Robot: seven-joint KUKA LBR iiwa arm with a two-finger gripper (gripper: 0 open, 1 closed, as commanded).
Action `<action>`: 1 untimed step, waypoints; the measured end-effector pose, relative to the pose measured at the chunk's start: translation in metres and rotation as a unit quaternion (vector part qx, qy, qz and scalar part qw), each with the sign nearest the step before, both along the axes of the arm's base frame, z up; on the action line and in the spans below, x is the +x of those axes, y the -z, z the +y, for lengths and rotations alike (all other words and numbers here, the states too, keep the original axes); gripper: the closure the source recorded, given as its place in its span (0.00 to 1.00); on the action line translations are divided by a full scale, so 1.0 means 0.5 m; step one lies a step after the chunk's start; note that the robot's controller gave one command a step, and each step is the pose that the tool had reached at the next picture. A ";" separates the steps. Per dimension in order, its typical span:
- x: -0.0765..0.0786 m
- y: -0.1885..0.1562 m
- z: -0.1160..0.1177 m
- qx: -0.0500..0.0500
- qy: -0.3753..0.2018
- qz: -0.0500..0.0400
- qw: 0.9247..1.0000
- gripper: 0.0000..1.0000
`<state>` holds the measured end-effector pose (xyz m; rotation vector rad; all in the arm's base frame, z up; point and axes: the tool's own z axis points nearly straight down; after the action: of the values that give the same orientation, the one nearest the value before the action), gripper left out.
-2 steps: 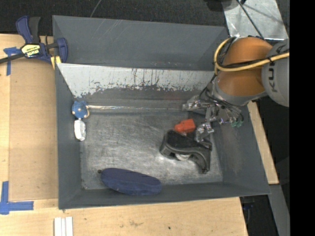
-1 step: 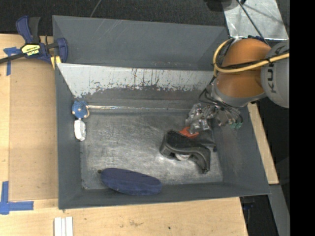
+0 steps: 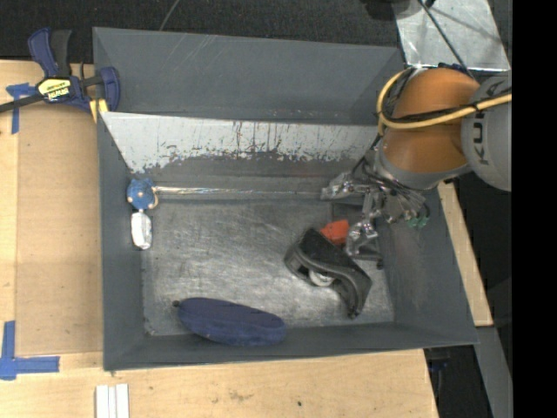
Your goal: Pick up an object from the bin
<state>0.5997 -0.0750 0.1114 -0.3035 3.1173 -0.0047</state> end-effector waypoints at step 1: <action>0.053 0.073 0.056 -0.002 -0.086 0.001 0.996 0.00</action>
Offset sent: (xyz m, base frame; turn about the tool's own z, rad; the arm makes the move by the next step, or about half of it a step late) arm 0.0236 0.0306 -0.0414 -0.1738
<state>0.6263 -0.0471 0.0748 -0.5701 3.0824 -0.0079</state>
